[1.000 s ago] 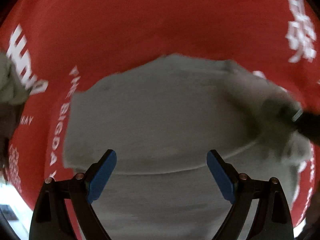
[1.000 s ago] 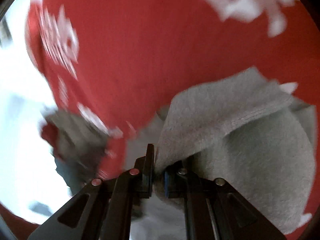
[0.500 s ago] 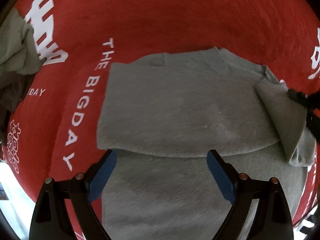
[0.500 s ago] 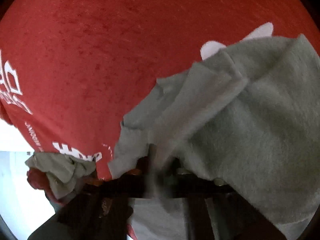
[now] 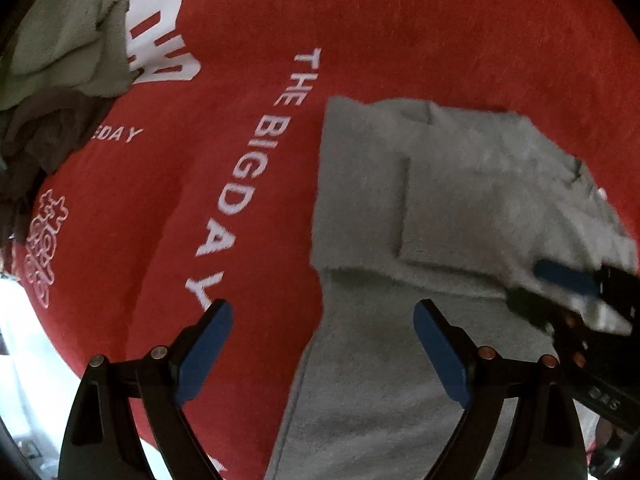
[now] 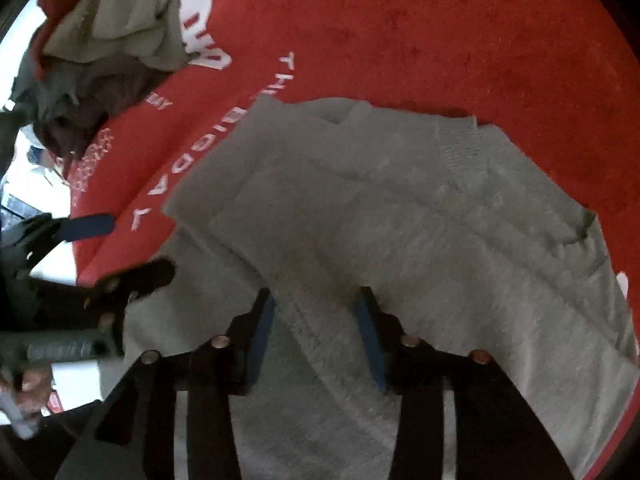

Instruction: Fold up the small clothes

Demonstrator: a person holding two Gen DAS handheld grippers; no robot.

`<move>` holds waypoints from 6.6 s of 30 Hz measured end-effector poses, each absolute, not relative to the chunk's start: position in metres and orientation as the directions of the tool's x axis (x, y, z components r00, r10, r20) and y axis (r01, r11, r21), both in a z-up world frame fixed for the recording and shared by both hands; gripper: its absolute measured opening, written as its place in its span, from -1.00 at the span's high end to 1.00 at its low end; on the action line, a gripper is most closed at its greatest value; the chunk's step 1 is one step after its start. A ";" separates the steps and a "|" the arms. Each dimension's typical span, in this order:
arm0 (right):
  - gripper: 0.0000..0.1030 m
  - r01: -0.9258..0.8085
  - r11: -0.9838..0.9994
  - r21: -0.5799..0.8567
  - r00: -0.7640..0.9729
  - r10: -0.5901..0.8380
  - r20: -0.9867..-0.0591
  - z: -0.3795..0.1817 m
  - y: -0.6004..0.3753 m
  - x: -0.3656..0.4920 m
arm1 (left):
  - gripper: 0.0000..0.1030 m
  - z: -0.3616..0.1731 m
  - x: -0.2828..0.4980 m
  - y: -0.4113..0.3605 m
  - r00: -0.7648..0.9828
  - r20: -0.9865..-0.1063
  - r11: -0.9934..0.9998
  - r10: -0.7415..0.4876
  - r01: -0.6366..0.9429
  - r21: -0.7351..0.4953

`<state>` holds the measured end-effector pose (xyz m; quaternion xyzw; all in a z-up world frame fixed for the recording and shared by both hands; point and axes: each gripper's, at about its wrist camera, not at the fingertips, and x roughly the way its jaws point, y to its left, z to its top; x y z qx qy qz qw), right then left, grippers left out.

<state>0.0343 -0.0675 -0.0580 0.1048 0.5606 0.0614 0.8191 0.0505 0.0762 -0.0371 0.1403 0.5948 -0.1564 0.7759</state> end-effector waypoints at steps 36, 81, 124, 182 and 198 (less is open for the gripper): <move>0.57 0.745 0.455 0.489 0.497 0.112 -0.861 -0.047 -0.289 -0.204 | -0.98 -0.049 0.038 0.000 0.226 -0.968 0.795 -0.106 0.604 0.054; -0.26 0.613 0.647 0.454 0.349 0.294 -0.890 -0.026 -0.177 -0.210 | -0.98 -0.014 -0.083 -0.009 0.144 -0.989 0.757 -0.035 0.650 0.068; -1.00 0.513 0.732 0.449 0.372 0.281 -0.884 -0.001 0.012 -0.248 | -0.98 -0.013 -0.147 0.220 0.058 -0.993 0.820 -0.100 0.570 -0.049; -0.35 0.614 0.248 0.749 0.472 0.646 -0.600 -0.157 -0.048 -0.343 | -0.79 -0.101 -0.136 0.180 -0.309 -0.913 0.620 -0.267 0.670 -0.408; 0.67 0.534 0.149 0.832 0.604 0.621 -0.499 -0.124 -0.034 -0.346 | 0.74 -0.062 -0.105 0.196 -0.335 -0.858 0.633 -0.390 0.579 -0.514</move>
